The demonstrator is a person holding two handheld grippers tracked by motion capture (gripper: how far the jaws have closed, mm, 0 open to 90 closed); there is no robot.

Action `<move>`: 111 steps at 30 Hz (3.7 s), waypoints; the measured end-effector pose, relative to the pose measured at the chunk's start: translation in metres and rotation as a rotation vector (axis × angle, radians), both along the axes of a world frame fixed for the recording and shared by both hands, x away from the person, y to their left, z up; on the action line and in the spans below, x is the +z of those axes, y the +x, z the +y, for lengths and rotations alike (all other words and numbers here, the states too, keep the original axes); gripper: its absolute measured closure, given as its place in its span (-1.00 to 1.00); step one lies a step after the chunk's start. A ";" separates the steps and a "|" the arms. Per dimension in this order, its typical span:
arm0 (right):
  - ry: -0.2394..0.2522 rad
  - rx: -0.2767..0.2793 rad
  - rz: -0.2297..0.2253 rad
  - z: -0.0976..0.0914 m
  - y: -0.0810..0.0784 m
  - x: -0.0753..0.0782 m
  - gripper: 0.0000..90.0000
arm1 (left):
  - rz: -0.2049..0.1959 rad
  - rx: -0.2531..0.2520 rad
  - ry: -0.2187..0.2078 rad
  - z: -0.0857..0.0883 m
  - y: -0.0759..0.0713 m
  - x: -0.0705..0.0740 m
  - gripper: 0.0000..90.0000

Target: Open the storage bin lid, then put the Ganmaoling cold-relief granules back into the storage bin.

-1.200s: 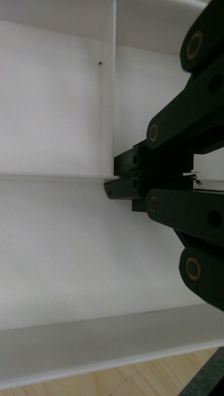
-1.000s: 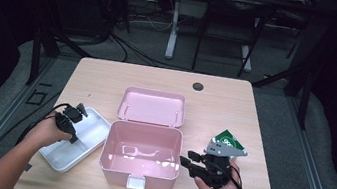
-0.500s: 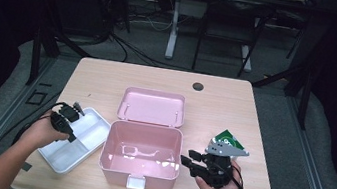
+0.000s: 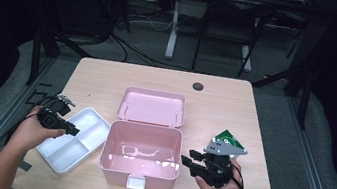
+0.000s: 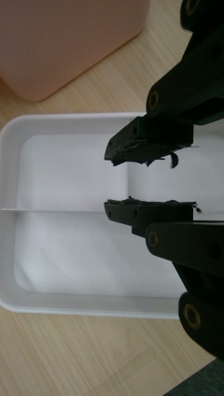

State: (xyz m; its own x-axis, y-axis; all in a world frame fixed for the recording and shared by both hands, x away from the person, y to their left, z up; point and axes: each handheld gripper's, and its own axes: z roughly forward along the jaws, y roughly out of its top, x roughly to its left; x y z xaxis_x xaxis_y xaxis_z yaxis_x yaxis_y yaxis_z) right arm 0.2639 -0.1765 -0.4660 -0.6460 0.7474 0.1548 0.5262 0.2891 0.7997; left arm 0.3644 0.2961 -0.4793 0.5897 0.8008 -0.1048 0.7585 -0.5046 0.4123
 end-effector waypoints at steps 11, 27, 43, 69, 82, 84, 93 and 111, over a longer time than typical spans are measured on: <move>-0.068 0.021 0.023 -0.001 0.007 0.007 0.36 | -0.021 0.016 -0.017 0.005 -0.007 -0.007 0.27; -0.182 0.050 0.085 0.005 0.029 0.025 0.16 | -0.016 -0.012 -0.011 0.004 -0.020 -0.002 0.09; -0.314 0.035 0.121 -0.007 0.057 0.027 -0.19 | -0.020 -0.021 0.022 0.005 -0.020 -0.004 -0.05; -0.530 -0.018 0.338 -0.031 0.123 0.014 -0.57 | -0.018 -0.042 0.008 -0.001 -0.019 -0.001 -0.06; -0.616 -0.077 0.465 -0.046 0.149 -0.002 -0.79 | -0.019 -0.035 0.005 0.001 -0.018 -0.001 -0.06; -0.628 -0.079 0.474 -0.047 0.151 -0.004 -0.84 | -0.020 -0.034 0.002 0.002 -0.018 -0.001 -0.06; -0.655 -0.062 0.510 -0.051 0.154 -0.012 -0.92 | -0.021 -0.030 0.000 0.004 -0.018 -0.001 -0.06; -0.615 -0.051 0.556 -0.062 0.156 -0.016 -0.83 | -0.021 -0.029 -0.001 0.005 -0.018 -0.001 -0.06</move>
State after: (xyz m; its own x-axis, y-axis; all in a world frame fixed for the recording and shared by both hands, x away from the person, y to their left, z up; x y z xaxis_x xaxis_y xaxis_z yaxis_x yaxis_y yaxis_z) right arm 0.4201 -0.2383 -0.4825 -0.5591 0.8291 -0.0043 0.8221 0.5551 0.1265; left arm 0.3468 0.3014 -0.4805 0.6145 0.7834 -0.0930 0.7349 -0.5255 0.4287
